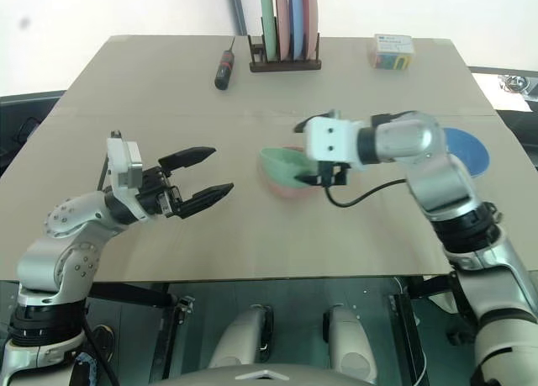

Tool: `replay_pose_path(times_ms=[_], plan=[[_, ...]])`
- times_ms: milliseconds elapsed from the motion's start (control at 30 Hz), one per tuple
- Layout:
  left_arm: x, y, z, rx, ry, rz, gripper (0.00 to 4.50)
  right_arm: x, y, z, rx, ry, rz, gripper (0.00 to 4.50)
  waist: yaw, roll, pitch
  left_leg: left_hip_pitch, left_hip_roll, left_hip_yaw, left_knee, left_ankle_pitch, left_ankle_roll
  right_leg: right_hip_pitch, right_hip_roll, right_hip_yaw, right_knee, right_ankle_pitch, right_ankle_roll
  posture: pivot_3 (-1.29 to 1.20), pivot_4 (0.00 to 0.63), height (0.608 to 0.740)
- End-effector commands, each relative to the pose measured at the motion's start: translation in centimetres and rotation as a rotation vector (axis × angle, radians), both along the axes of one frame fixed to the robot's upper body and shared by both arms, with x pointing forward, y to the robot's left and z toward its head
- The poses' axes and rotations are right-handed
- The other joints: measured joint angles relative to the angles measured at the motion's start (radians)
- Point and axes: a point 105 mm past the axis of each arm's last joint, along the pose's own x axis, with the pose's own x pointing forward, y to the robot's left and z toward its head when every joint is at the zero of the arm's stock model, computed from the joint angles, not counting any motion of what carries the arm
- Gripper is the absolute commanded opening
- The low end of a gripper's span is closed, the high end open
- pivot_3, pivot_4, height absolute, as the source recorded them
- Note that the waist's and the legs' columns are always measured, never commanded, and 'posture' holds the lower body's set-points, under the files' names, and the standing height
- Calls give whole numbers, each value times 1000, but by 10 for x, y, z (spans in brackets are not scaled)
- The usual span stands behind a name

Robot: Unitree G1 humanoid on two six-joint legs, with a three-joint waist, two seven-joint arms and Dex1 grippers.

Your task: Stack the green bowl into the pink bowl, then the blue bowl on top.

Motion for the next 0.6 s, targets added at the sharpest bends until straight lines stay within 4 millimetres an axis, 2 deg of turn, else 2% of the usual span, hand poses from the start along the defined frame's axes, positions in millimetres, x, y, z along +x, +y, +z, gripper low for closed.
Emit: replay_pose_path(times_ms=[33,167,233,367,600], plan=[[-7,-16,7,8,-41,-83,4500,9,-45,15,133,19,-222,4465,1,0,0,0,0,0,0,0,0,0,0,0,0,0,0,0,150,740],[-6,-25,8,8,-46,-125,4500,17,-97,28,316,18,-486,4465,-5,0,0,0,0,1,0,0,0,0,0,1,1,0,0,0,150,740],[-4,-29,9,5,-50,-147,4500,15,-118,23,382,43,-595,4465,-4,0,0,0,0,1,0,0,0,0,0,1,1,0,0,0,150,740],[-1,-34,12,3,-57,-177,4500,18,-137,9,465,89,-723,4465,-7,0,0,0,0,2,0,0,0,0,0,2,0,0,0,0,150,740],[3,-42,23,-22,-88,-225,4500,38,-165,-34,475,166,-873,4465,-12,0,0,1,0,2,0,0,0,0,1,3,0,0,1,0,150,740]])
